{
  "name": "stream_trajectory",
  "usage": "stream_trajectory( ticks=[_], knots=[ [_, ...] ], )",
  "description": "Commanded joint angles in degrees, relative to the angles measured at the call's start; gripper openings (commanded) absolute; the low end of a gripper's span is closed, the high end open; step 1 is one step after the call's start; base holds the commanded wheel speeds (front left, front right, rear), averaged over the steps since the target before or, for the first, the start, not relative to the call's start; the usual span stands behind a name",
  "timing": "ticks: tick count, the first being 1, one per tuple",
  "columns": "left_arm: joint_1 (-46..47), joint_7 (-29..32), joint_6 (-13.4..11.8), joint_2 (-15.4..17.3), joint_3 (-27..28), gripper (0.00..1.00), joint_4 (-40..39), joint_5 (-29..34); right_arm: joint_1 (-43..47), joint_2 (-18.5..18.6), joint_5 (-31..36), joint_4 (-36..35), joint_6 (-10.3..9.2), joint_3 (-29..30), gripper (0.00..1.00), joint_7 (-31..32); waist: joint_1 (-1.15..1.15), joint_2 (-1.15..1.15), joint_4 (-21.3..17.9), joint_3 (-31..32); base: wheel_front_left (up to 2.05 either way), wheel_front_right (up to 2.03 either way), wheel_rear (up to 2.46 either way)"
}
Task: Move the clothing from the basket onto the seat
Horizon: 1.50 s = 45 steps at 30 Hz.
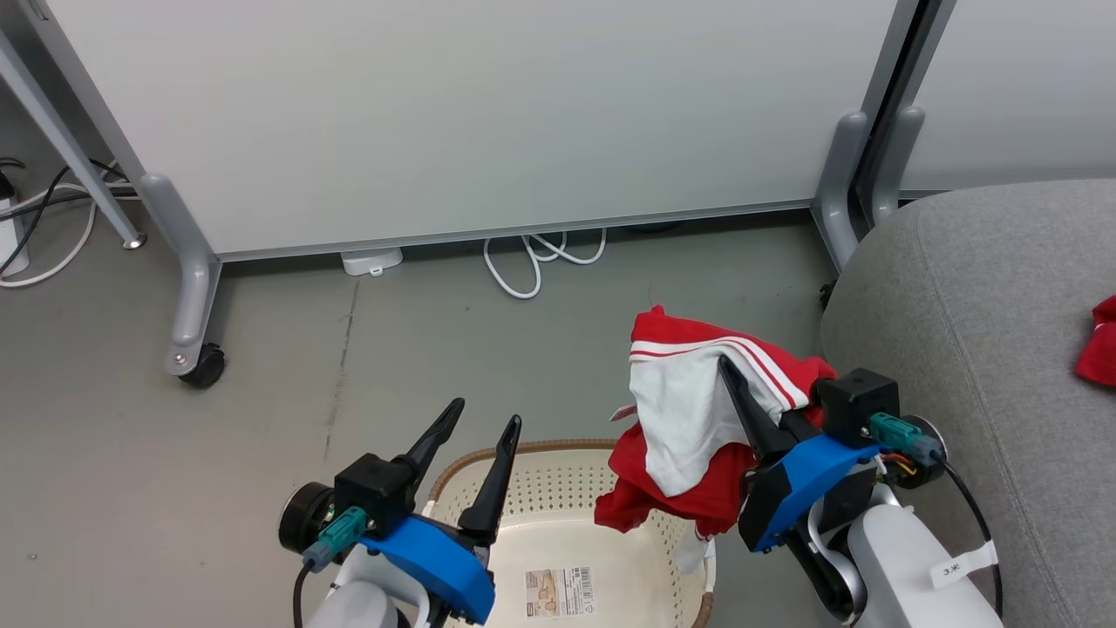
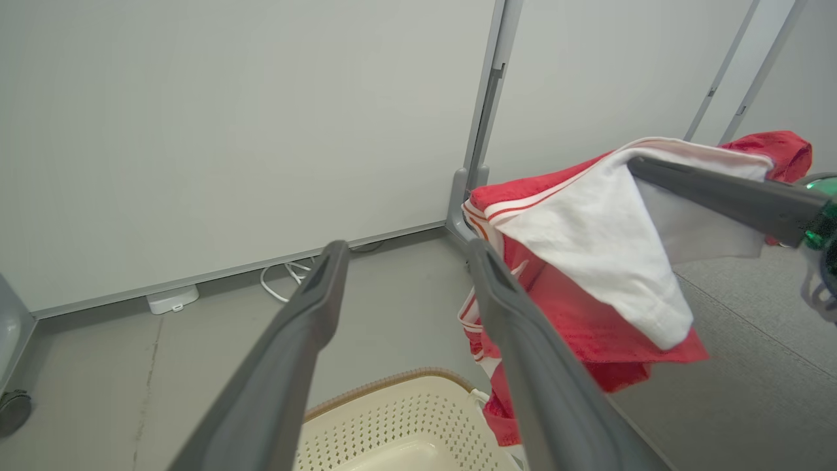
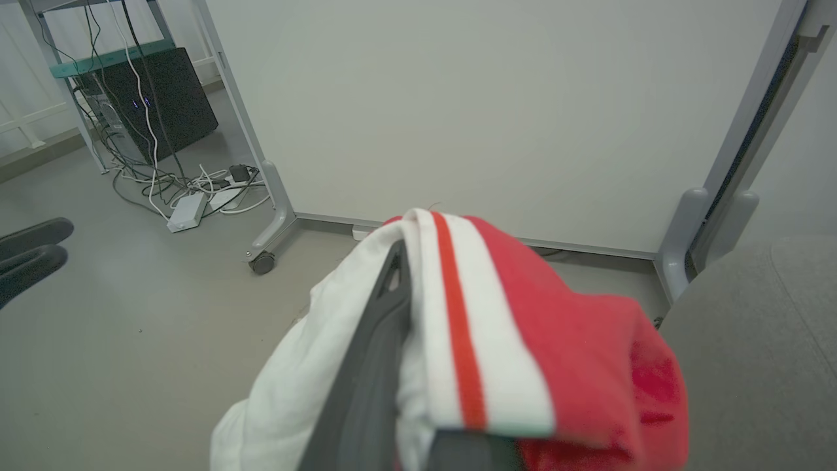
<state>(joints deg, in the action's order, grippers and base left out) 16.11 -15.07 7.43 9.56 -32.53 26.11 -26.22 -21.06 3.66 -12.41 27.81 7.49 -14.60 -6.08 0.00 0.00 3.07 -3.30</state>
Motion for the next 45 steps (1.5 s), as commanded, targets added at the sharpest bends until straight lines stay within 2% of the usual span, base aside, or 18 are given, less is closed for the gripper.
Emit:
stream_trajectory(
  ticks=[1, 10, 26, 32, 45],
  knots=[
    [-1.4, -0.2, 0.1, -0.1, 1.3, 1.0, -0.4, 0.8, 0.7, 0.3, 0.4, -0.5, 0.02, 0.4, 0.0, 0.2, 0.0, 0.0, 0.2, 0.1, 0.0, 0.0, 0.0],
    [-4.1, -0.2, 0.1, -0.7, 4.9, 1.0, -1.6, 3.1, 1.9, 0.2, 0.8, -1.9, 0.02, 1.5, 0.0, 0.8, 0.0, 0.0, 0.6, 0.6, 0.0, 0.0, 0.0],
    [-2.8, -0.2, 0.1, -1.4, 4.9, 1.0, -1.7, 3.9, 2.4, 0.1, 0.6, -3.2, 0.02, 1.8, 0.0, 1.6, 0.0, 0.0, -1.4, 0.2, 0.0, 0.0, 0.0],
    [-2.5, -0.2, 0.1, -1.2, 5.2, 1.0, -1.8, 4.2, 2.0, -0.1, 0.6, -3.5, 0.02, 1.9, 0.0, 1.0, 0.0, 0.0, -4.4, -0.4, 0.0, 0.0, 0.0],
    [-1.3, -0.2, 0.1, -0.9, 5.1, 1.0, -1.9, 4.6, 1.5, -0.5, 0.1, -2.6, 0.01, 2.4, 0.0, -0.2, 0.0, 0.0, -14.5, -1.9, 0.0, 0.0, 0.0]
  ],
)
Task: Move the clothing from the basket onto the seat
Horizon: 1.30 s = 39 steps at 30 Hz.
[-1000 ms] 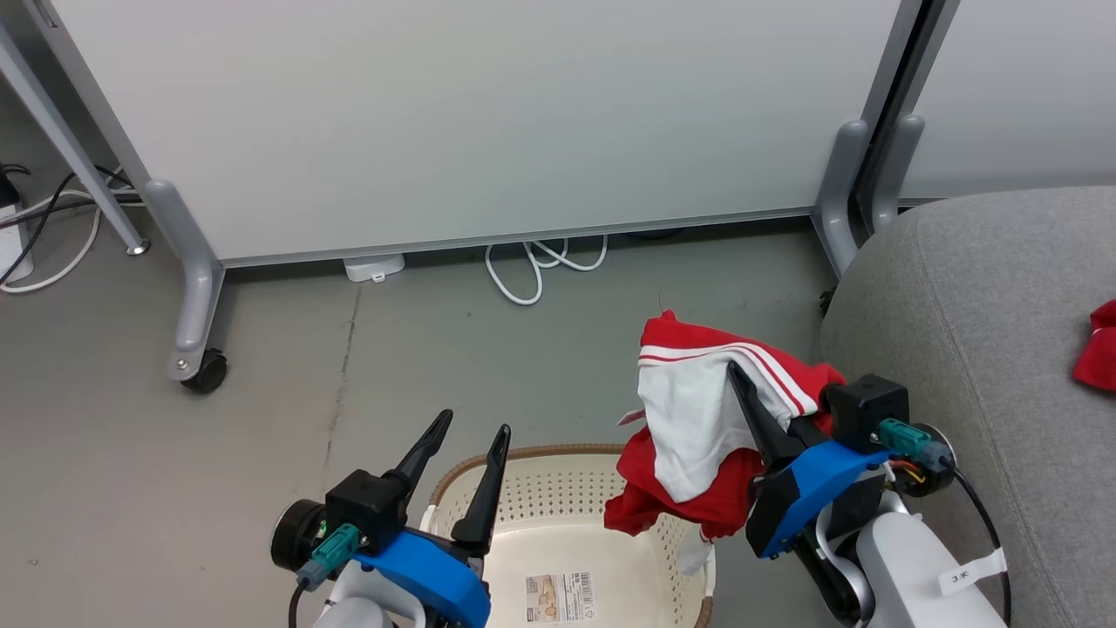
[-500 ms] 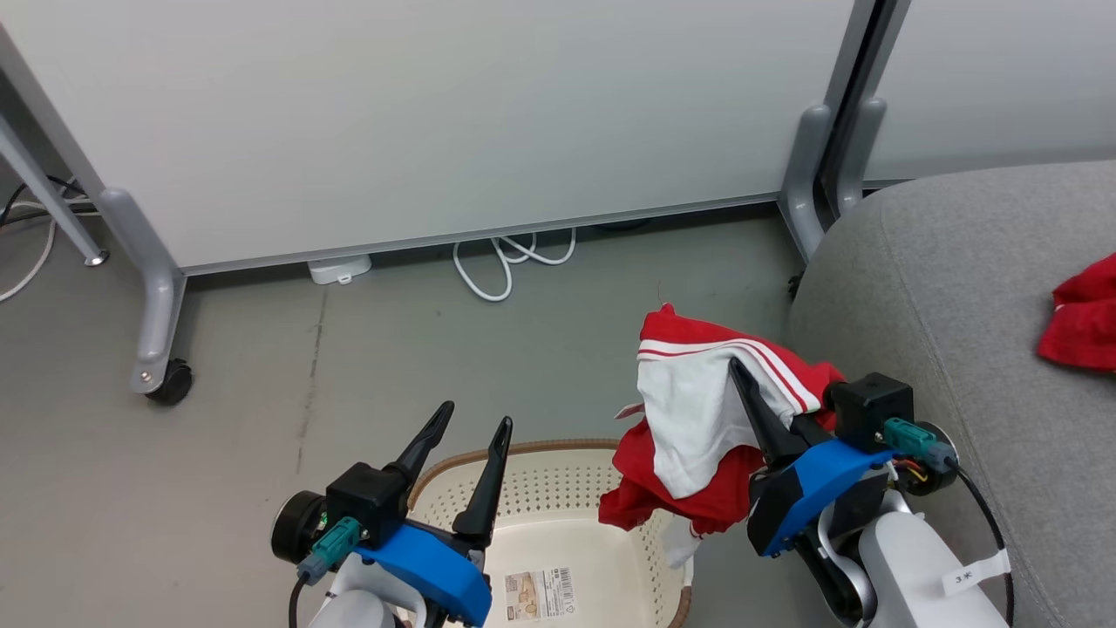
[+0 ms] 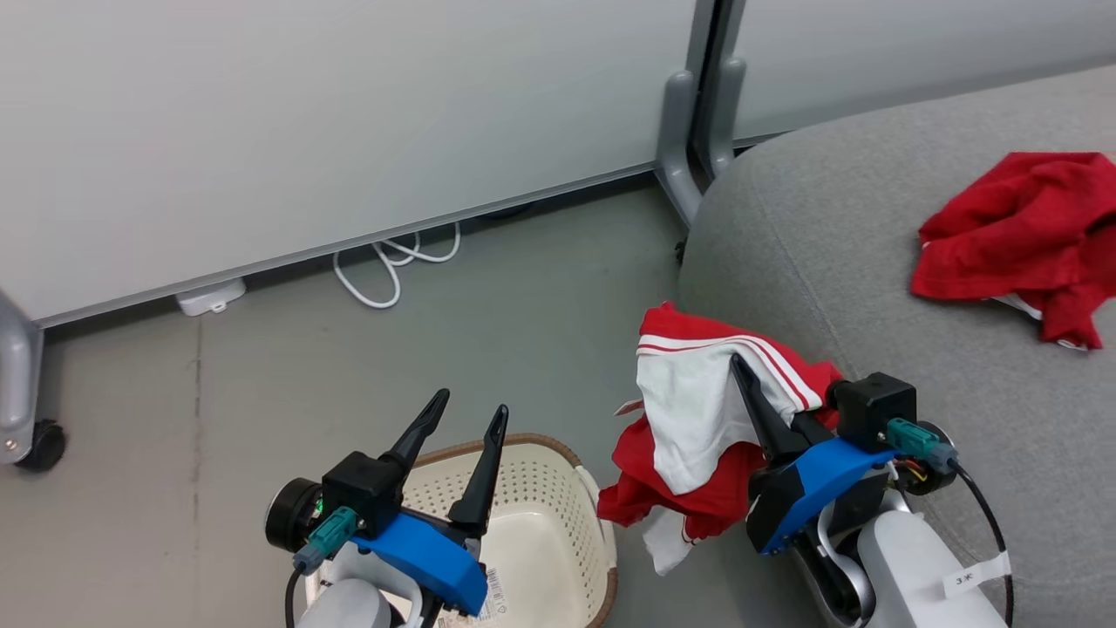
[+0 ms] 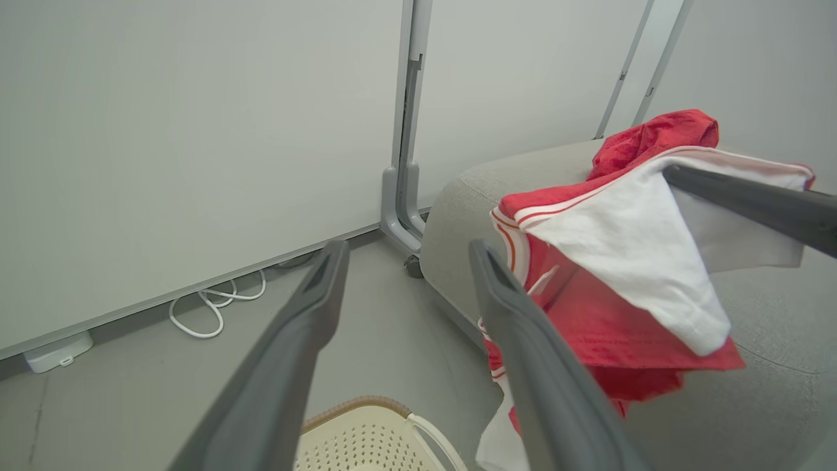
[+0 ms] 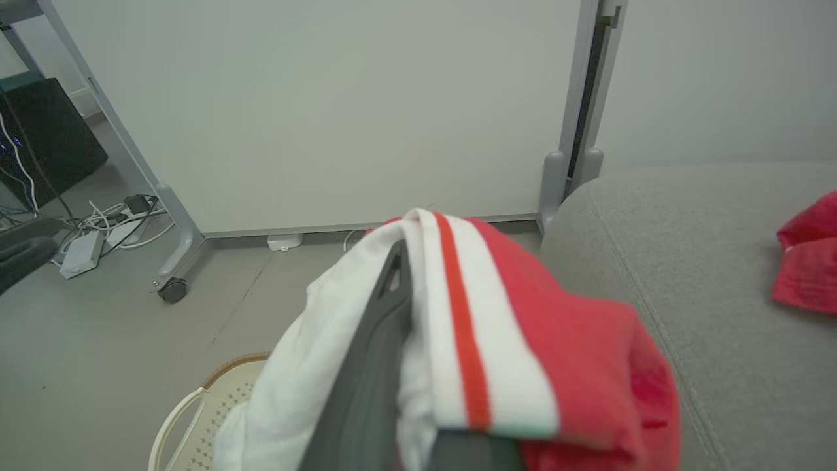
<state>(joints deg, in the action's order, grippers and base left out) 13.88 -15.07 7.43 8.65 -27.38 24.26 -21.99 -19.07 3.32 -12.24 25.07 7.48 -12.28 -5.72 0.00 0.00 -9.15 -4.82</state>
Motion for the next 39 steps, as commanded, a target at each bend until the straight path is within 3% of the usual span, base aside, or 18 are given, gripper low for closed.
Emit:
stream_trajectory(
  ticks=[1, 12, 21, 39],
  knots=[
    [0.9, -0.1, 0.1, -0.1, 0.0, 1.0, 0.0, 0.5, -0.4, -0.2, -0.1, 0.2, 0.03, 0.1, 0.0, -0.5, 0.0, 0.0, -3.1, -0.4, 0.0, 0.0, 0.0],
    [1.1, -0.2, 0.1, 0.1, 0.0, 1.0, -0.1, 0.2, 0.0, -0.4, -0.4, 0.6, 0.03, 0.3, 0.0, -1.0, 0.0, 0.0, -10.7, -0.7, 0.0, 0.0, 0.0],
    [0.7, -0.2, 0.1, 0.3, -0.1, 1.0, 0.2, -0.1, 0.2, -0.4, -0.7, 0.6, 0.03, 0.3, 0.0, -1.0, 0.0, 0.0, -14.3, -0.6, 0.0, 0.0, 0.0],
    [1.1, -0.2, 0.1, 0.6, -1.1, 1.0, 0.5, -0.5, 1.1, -0.4, -0.7, 0.4, 0.03, 1.0, 0.0, -0.8, 0.0, 0.0, -14.6, -0.7, 0.0, 0.0, 0.0]
  ],
)
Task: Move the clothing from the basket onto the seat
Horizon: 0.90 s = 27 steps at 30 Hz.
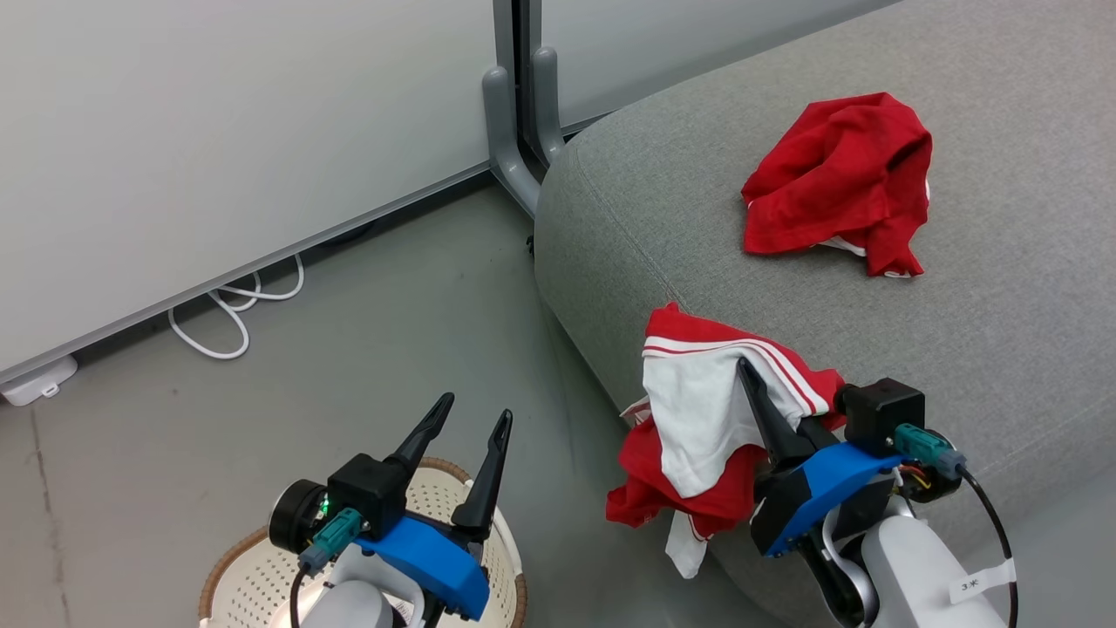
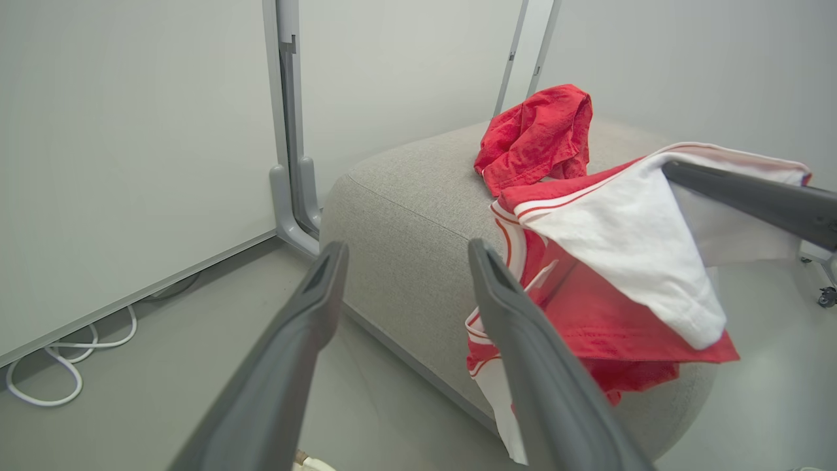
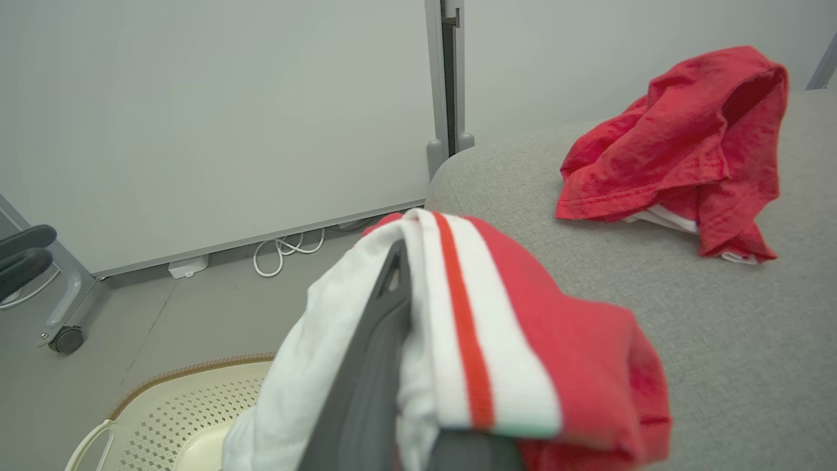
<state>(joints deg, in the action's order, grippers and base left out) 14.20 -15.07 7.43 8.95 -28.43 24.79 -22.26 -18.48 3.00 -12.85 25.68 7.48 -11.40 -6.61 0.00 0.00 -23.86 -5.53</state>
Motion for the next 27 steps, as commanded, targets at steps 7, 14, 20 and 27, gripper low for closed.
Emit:
stream_trajectory(
  ticks=[7, 14, 20, 27],
  knots=[
    [1.4, -0.2, 0.1, 0.2, -0.6, 1.0, -0.3, -0.1, -2.4, 1.9, 0.8, -1.9, 0.03, 2.5, 0.0, 1.3, 0.0, 0.0, 1.0, -0.9, 0.0, 0.0, 0.0],
    [3.2, -0.2, 0.1, 0.2, -1.1, 1.0, -0.9, 0.9, -10.1, 6.0, 2.0, -6.3, 0.03, 8.5, 0.0, 6.5, 0.0, 0.0, 1.9, -3.8, 0.0, 0.0, 0.0],
    [5.4, -0.1, 0.1, 0.6, -2.5, 1.0, -1.8, 1.5, -18.8, 12.5, 4.2, -10.3, 0.02, 14.2, 0.0, 12.0, 0.0, 0.0, 3.8, -7.6, 0.0, 0.0, 0.0],
    [9.5, -0.2, 0.1, 2.3, -3.9, 1.0, -3.6, 2.4, -28.4, 19.3, 5.3, -11.7, 0.02, 21.3, 0.0, 15.9, 0.0, 0.0, 7.2, -14.5, 0.0, 0.0, 0.0]
  ],
)
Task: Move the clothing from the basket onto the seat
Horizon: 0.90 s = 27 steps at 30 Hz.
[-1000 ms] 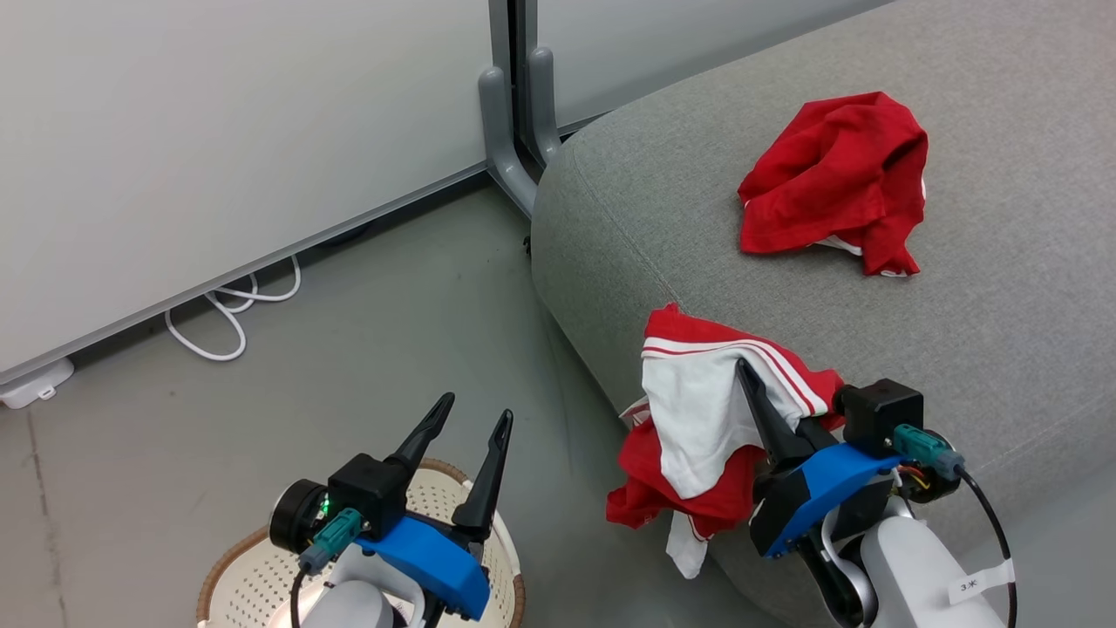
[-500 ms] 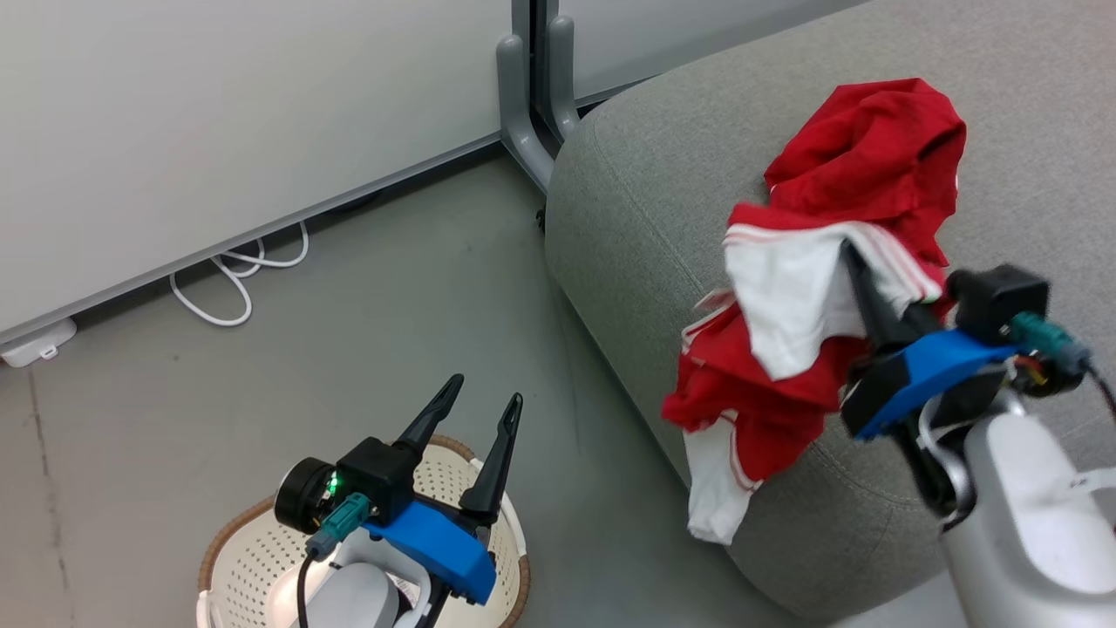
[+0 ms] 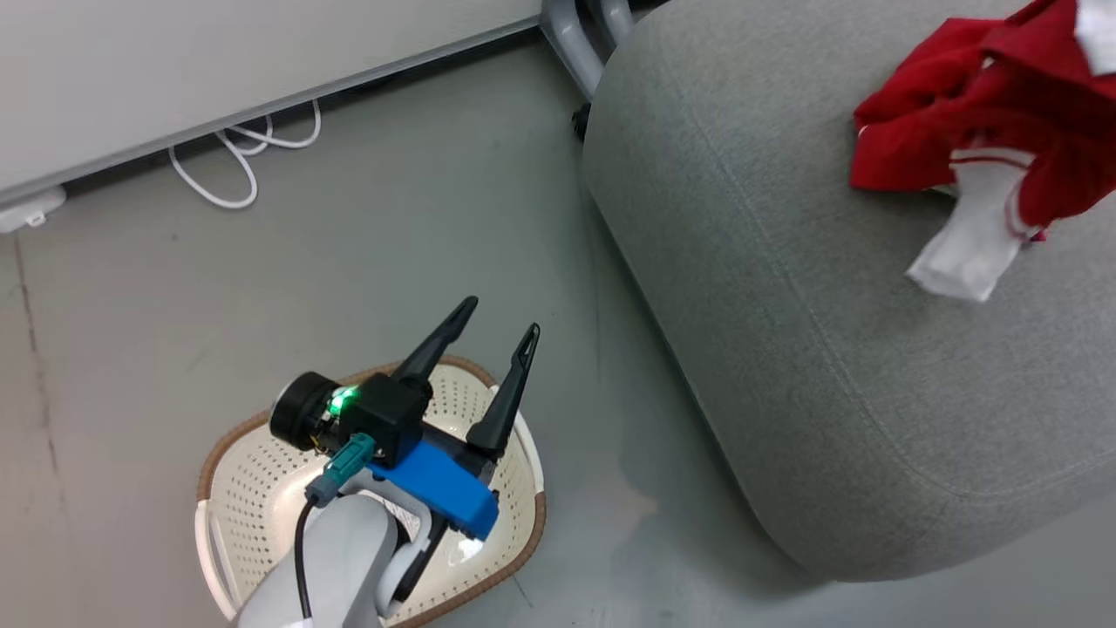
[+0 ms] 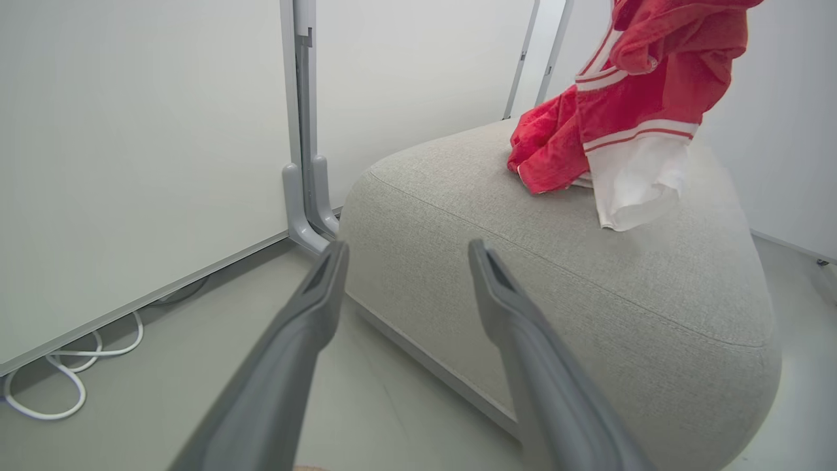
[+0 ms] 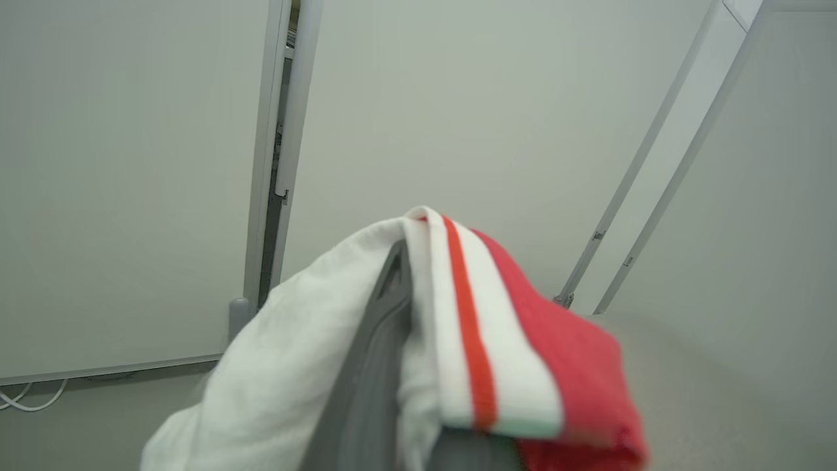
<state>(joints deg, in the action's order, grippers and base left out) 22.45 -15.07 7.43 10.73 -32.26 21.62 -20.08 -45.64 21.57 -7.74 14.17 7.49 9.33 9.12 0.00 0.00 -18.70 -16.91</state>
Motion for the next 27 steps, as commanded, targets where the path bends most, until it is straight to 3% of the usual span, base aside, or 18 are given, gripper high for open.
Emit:
stream_trajectory(
  ticks=[1, 6, 11, 19, 27],
  knots=[
    [1.9, -0.2, 0.1, 0.9, -0.2, 1.0, -0.8, 0.4, -2.5, 1.5, 0.2, 0.0, 0.01, 1.6, 0.0, 0.1, 0.0, 0.0, 2.5, -4.2, 0.0, 0.0, 0.0],
    [5.6, -0.2, 0.1, 2.5, -0.5, 1.0, -3.2, 1.2, -6.8, 5.3, -0.2, 2.2, 0.01, 8.4, 0.0, -1.3, 0.0, 0.0, 5.2, -10.3, 0.0, 0.0, 0.0],
    [9.0, -0.2, 0.1, 3.7, -1.0, 1.0, -5.0, 2.0, -5.6, 7.7, 1.2, 7.6, 0.01, 14.2, 0.0, -4.8, 0.0, 0.0, 7.9, -16.1, 0.0, 0.0, 0.0],
    [11.6, -0.2, 0.1, 5.2, -0.5, 1.0, -7.1, 2.8, -3.8, 4.4, 2.6, 18.1, 0.01, 20.6, 0.0, -11.7, 0.0, 0.0, 9.7, -21.9, 0.0, 0.0, 0.0],
    [12.2, -0.2, 0.1, 5.3, 0.1, 1.0, -7.5, 3.3, -6.9, 3.2, 4.3, 25.6, 0.01, 20.4, 0.0, -16.6, 0.0, 0.0, 9.6, -23.3, 0.0, 0.0, 0.0]
  ],
)
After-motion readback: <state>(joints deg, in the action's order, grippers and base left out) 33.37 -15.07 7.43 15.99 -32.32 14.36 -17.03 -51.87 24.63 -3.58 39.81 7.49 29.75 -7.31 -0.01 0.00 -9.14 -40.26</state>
